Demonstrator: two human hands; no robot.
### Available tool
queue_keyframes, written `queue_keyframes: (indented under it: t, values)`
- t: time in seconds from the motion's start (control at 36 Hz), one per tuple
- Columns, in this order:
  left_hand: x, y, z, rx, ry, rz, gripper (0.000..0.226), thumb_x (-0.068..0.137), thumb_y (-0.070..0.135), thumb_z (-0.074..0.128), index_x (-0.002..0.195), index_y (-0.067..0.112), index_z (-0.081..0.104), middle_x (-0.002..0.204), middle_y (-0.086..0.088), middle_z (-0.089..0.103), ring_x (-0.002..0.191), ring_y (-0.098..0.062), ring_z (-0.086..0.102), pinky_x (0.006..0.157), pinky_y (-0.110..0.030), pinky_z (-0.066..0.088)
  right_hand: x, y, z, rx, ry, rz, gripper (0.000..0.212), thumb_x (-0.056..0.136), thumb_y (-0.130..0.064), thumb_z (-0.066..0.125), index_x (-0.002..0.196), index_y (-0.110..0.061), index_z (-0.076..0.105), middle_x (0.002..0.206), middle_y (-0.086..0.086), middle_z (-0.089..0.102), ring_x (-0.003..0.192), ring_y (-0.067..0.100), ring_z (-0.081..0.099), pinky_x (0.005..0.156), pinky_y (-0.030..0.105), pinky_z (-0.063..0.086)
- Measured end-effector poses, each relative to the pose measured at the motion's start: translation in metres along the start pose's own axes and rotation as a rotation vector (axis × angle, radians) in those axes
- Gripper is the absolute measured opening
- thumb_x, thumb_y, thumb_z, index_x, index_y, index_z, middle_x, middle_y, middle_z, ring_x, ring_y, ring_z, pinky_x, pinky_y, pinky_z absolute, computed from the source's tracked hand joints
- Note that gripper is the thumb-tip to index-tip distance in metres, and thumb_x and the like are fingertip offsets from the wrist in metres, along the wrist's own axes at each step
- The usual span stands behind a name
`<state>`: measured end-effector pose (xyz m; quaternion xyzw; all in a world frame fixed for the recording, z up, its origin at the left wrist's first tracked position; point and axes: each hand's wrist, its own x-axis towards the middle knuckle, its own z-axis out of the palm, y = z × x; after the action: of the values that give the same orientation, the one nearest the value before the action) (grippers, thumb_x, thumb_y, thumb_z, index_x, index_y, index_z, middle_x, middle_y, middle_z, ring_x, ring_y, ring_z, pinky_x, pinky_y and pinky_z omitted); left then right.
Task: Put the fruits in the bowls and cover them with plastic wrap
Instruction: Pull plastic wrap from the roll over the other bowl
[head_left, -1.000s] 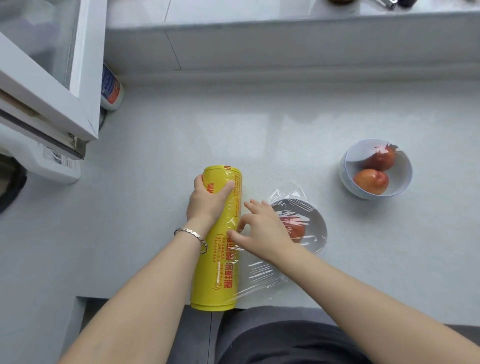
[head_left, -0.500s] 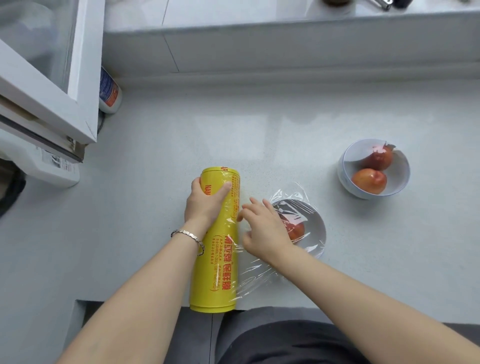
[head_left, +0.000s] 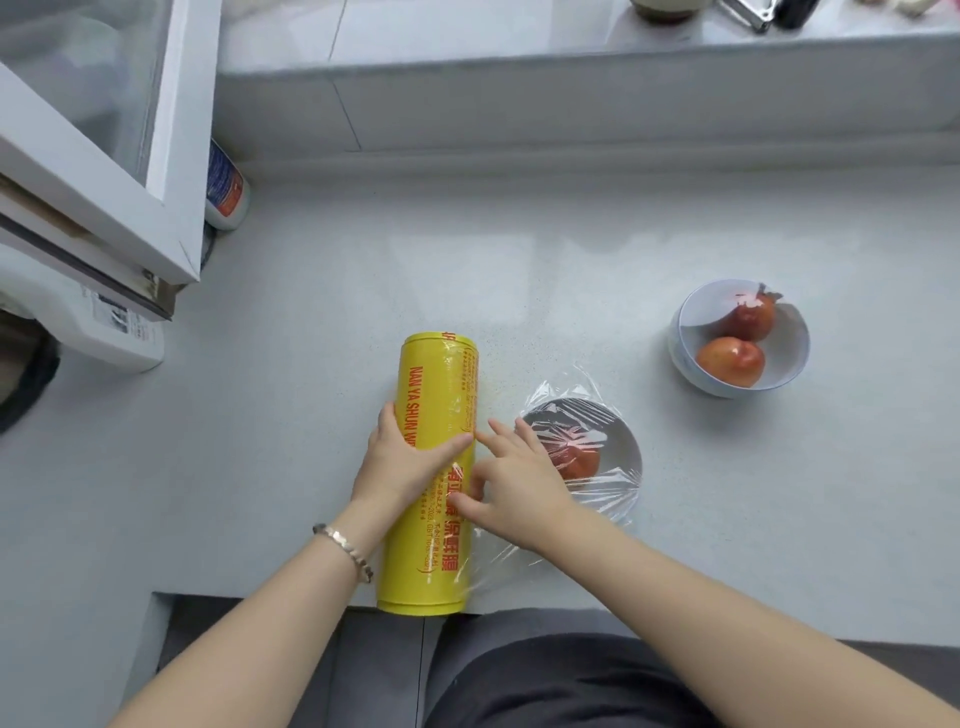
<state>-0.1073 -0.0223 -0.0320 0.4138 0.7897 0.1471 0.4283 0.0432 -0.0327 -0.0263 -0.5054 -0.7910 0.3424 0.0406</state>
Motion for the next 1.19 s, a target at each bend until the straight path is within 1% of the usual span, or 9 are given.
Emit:
queue_keyframes:
  t: [0.14,0.47,0.58,0.67,0.72,0.81,0.89,1.06,1.19]
  values:
    - [-0.010,-0.010,0.005,-0.144,0.064,-0.029,0.083,0.067,0.043,0.079,0.135,0.016,0.037,0.123,-0.005,0.058,0.096,-0.018,0.057,0.075,-0.030,0.045,0.002,-0.007,0.005,0.027,0.039,0.010,0.029,0.085,-0.031,0.051,0.089,-0.012,0.073,0.152,0.011,0.027,0.144,0.017,0.016,0.113,0.033,-0.014]
    - [0.018,0.022,0.011,-0.266,0.183,-0.096,0.065,0.066,0.046,0.078,0.118,0.020,0.050,0.113,-0.001,0.063,0.089,-0.019,0.059,0.078,-0.031,0.048,0.043,0.005,-0.018,0.003,0.028,0.053,0.024,0.083,-0.014,0.049,0.078,-0.003,0.069,0.146,0.009,0.040,0.141,0.016,0.024,0.116,0.029,0.001]
    - [0.018,0.017,0.008,-0.268,0.165,-0.087,0.071,0.068,0.049,0.075,0.125,0.019,0.047,0.118,-0.002,0.062,0.096,-0.022,0.061,0.080,-0.034,0.050,0.041,0.021,-0.018,-0.041,-0.018,0.059,0.037,0.086,-0.015,0.044,0.052,-0.024,0.033,0.128,0.005,0.060,0.140,0.014,0.027,0.116,0.029,0.000]
    - [0.020,0.016,0.008,-0.274,0.150,-0.095,0.076,0.068,0.051,0.075,0.129,0.019,0.043,0.120,-0.003,0.060,0.099,-0.024,0.061,0.085,-0.039,0.052,0.039,0.022,-0.017,-0.031,0.056,0.066,0.019,0.083,-0.018,0.053,0.066,-0.013,0.061,0.133,0.007,0.056,0.141,0.021,0.025,0.115,0.032,0.004]
    - [0.020,0.016,0.008,-0.275,0.139,-0.104,0.078,0.070,0.051,0.073,0.132,0.019,0.039,0.122,-0.003,0.059,0.101,-0.024,0.061,0.086,-0.041,0.052,0.034,0.025,-0.020,0.051,0.137,0.121,0.006,0.077,-0.017,0.058,0.079,-0.011,0.059,0.123,0.011,0.059,0.139,0.024,0.028,0.113,0.033,0.013]
    - [0.020,0.016,0.009,-0.287,0.127,-0.103,0.078,0.073,0.050,0.071,0.135,0.019,0.035,0.124,-0.004,0.057,0.102,-0.025,0.060,0.085,-0.040,0.051,0.023,0.030,-0.029,0.202,0.187,0.209,0.017,0.074,-0.012,0.057,0.091,-0.011,0.055,0.109,0.014,0.062,0.130,0.027,0.037,0.104,0.029,0.024]
    - [0.019,0.016,0.009,-0.292,0.121,-0.101,0.080,0.075,0.050,0.069,0.137,0.019,0.031,0.127,-0.005,0.055,0.105,-0.027,0.059,0.087,-0.043,0.051,0.012,0.024,-0.036,0.258,0.081,0.139,0.026,0.079,-0.005,0.050,0.100,-0.011,0.064,0.114,0.010,0.064,0.127,0.020,0.043,0.111,0.024,0.010]
    - [0.019,0.017,0.010,-0.291,0.126,-0.099,0.076,0.076,0.049,0.069,0.135,0.018,0.031,0.126,-0.006,0.055,0.104,-0.027,0.059,0.085,-0.041,0.051,0.008,0.004,-0.048,0.278,-0.133,0.103,0.043,0.081,-0.033,0.051,0.119,-0.017,0.061,0.136,0.005,0.050,0.139,0.011,0.025,0.115,0.030,0.006]
    - [0.020,0.016,0.009,-0.277,0.126,-0.108,0.080,0.076,0.048,0.070,0.138,0.016,0.030,0.128,-0.007,0.054,0.107,-0.028,0.058,0.083,-0.039,0.049,0.017,-0.004,-0.038,0.044,-0.186,0.081,0.056,0.068,-0.050,0.048,0.102,-0.010,0.067,0.118,0.011,0.062,0.132,0.020,0.035,0.116,0.035,0.005]
